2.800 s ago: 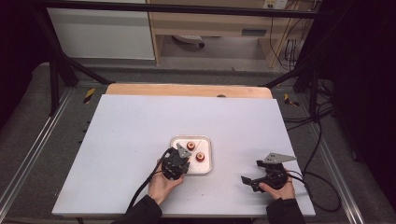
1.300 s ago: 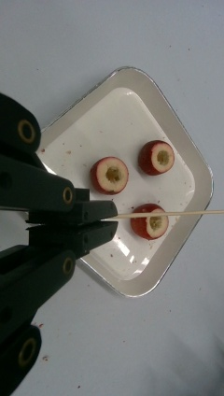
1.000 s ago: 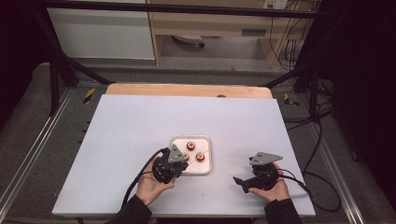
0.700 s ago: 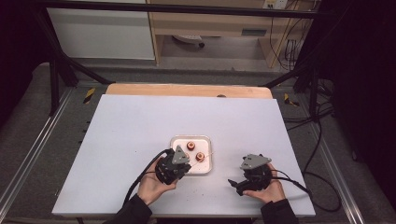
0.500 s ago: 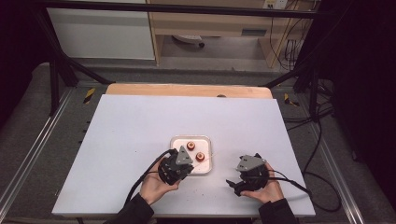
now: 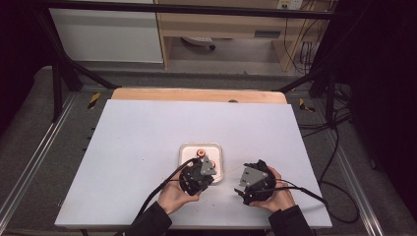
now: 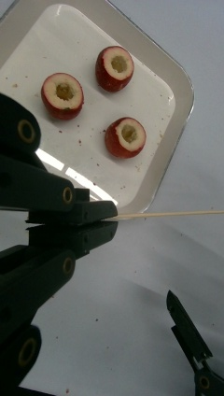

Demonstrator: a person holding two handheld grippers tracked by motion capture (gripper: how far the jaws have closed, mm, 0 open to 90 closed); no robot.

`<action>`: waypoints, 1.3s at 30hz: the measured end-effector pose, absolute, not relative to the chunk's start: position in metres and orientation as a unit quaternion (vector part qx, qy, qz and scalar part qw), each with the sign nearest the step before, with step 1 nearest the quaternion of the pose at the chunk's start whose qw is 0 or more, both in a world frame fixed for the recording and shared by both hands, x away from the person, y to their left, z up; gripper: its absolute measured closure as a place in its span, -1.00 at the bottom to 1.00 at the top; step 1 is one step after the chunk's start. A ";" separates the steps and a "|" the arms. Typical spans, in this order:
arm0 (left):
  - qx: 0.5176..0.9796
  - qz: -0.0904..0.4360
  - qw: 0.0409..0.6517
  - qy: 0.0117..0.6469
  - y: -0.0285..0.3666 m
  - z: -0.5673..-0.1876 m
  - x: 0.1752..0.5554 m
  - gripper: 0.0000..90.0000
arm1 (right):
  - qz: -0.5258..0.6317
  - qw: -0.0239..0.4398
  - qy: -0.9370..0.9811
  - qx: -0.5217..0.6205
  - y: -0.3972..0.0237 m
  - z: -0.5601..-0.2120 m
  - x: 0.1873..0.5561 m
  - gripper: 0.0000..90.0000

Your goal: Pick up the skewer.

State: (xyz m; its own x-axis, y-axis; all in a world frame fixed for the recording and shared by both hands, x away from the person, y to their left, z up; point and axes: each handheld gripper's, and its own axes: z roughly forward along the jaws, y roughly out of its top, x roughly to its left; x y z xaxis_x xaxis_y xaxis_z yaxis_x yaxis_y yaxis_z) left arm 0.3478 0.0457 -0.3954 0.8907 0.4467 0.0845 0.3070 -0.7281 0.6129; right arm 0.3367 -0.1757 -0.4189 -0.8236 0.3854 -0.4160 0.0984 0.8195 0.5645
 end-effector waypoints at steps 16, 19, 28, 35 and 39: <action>0.934 0.102 0.291 0.179 0.026 -0.392 0.348 0.97 | 0.235 0.301 0.924 0.007 -0.168 -0.420 0.338 -0.13; 0.935 0.100 0.289 0.177 0.025 -0.392 0.348 0.97 | 0.228 0.303 0.925 -0.008 -0.167 -0.420 0.338 -0.07; 0.940 0.094 0.283 0.167 0.021 -0.392 0.347 0.97 | 0.195 0.317 0.925 -0.072 -0.165 -0.423 0.338 0.35; 0.940 0.091 0.283 0.166 0.021 -0.392 0.347 0.97 | 0.178 0.324 0.923 -0.107 -0.163 -0.425 0.338 0.65; 0.941 0.090 0.282 0.164 0.020 -0.392 0.346 0.97 | 0.170 0.327 0.922 -0.122 -0.163 -0.426 0.338 0.76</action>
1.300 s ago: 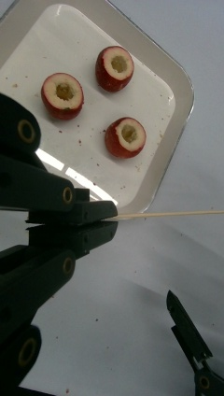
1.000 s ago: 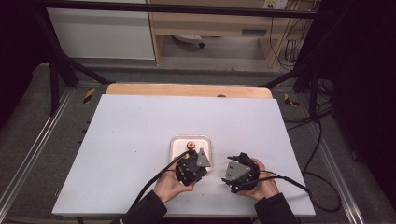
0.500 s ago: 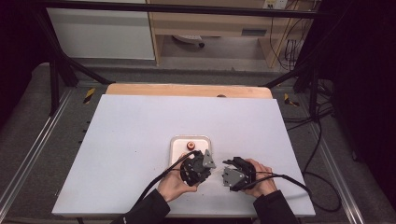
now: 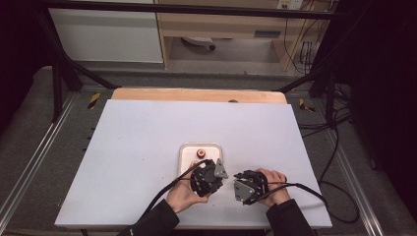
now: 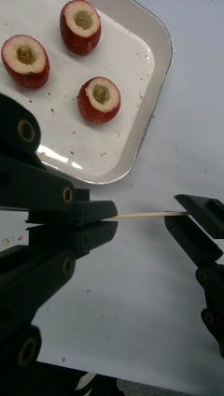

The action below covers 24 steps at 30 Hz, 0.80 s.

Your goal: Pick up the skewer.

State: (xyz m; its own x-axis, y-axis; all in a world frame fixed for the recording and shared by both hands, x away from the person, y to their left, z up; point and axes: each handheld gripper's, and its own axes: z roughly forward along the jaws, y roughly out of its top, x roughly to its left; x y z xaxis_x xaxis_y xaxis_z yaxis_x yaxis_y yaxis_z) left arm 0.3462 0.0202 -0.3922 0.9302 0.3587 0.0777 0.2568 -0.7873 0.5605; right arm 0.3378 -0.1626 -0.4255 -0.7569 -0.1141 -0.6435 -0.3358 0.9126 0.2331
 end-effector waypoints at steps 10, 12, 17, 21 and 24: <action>0.942 0.087 0.280 0.161 0.020 -0.393 0.346 0.97 | 0.148 0.337 0.916 -0.159 -0.162 -0.427 0.336 0.94; 0.942 0.087 0.280 0.161 0.020 -0.392 0.346 0.97 | 0.144 0.339 0.916 -0.161 -0.162 -0.427 0.335 0.96; 0.942 0.084 0.282 0.162 0.021 -0.392 0.347 0.97 | 0.140 0.342 0.914 -0.170 -0.161 -0.427 0.335 0.98; 0.942 0.077 0.279 0.168 0.023 -0.391 0.349 0.91 | 0.131 0.353 0.910 -0.175 -0.161 -0.425 0.333 0.98; 0.945 0.069 0.268 0.173 0.024 -0.389 0.352 0.69 | 0.113 0.365 0.905 -0.189 -0.160 -0.423 0.332 0.98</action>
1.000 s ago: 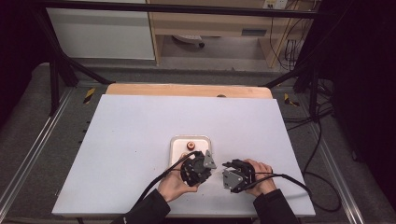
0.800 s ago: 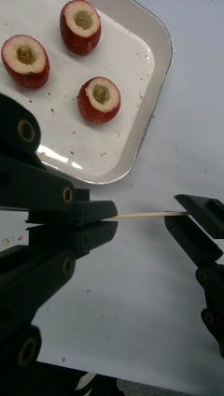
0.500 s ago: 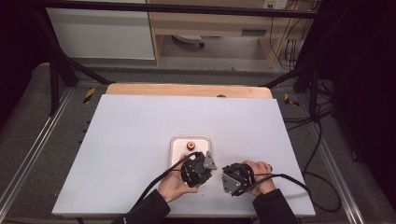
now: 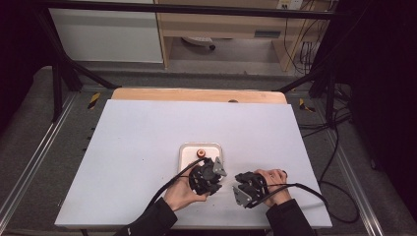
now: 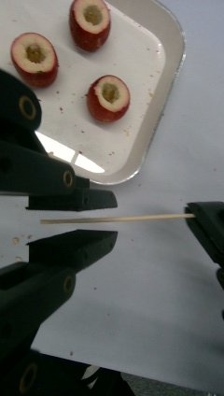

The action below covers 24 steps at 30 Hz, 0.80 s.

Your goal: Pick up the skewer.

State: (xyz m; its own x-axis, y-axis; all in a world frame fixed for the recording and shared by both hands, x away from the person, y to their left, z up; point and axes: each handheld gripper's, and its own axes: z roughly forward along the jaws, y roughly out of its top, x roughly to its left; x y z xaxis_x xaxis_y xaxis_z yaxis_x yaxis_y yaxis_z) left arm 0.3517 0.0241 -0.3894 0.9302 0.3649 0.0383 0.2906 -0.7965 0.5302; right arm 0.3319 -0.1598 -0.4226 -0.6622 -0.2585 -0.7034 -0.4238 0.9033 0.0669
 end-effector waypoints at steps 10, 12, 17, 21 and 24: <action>0.959 0.032 0.203 0.195 0.011 -0.393 0.365 0.60 | 0.084 0.385 0.889 -0.233 -0.148 -0.417 0.333 0.98; 0.960 0.027 0.197 0.196 0.007 -0.393 0.367 0.66 | 0.078 0.387 0.888 -0.236 -0.147 -0.417 0.333 0.98; 0.964 0.020 0.173 0.200 -0.001 -0.393 0.370 0.82 | 0.067 0.396 0.880 -0.254 -0.143 -0.415 0.332 0.98; 0.965 0.018 0.164 0.204 -0.001 -0.395 0.371 0.92 | 0.067 0.395 0.877 -0.265 -0.142 -0.415 0.332 0.98; 0.965 0.024 0.162 0.206 -0.001 -0.395 0.370 0.95 | 0.070 0.396 0.876 -0.264 -0.142 -0.416 0.331 0.98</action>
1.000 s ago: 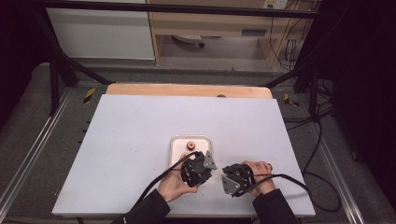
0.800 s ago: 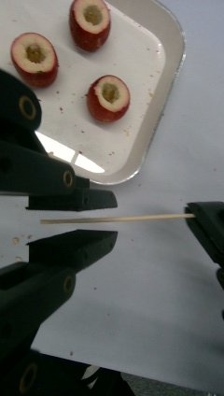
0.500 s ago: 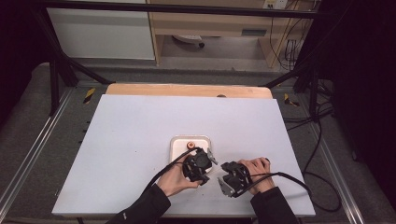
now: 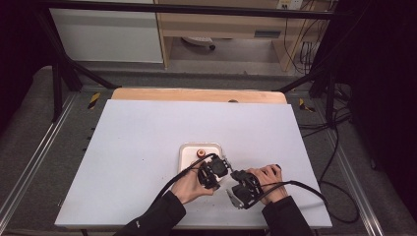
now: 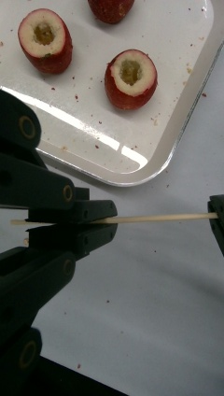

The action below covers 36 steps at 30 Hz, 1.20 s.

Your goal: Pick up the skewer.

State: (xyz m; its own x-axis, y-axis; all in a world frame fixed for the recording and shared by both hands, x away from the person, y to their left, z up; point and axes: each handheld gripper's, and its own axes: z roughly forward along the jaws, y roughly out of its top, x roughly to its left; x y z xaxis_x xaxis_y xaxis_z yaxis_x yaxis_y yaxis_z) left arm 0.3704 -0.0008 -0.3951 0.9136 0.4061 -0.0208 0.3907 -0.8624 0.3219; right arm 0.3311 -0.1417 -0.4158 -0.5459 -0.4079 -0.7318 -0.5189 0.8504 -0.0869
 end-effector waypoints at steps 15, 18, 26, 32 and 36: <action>0.958 0.049 0.182 0.216 0.012 -0.400 0.364 0.96 | 0.132 0.383 0.902 -0.151 -0.149 -0.407 0.337 0.52; 0.954 0.050 0.196 0.221 0.018 -0.402 0.362 0.96 | 0.167 0.367 0.910 -0.096 -0.156 -0.403 0.341 0.33; 0.946 0.058 0.221 0.230 0.031 -0.401 0.355 0.96 | 0.249 0.323 0.911 0.055 -0.176 -0.397 0.350 -0.11; 0.930 0.058 0.262 0.251 0.044 -0.400 0.350 0.96 | 0.284 0.292 0.902 0.140 -0.190 -0.400 0.354 -0.35; 0.918 0.070 0.285 0.269 0.052 -0.401 0.348 0.96 | 0.291 0.272 0.897 0.194 -0.196 -0.404 0.357 -0.49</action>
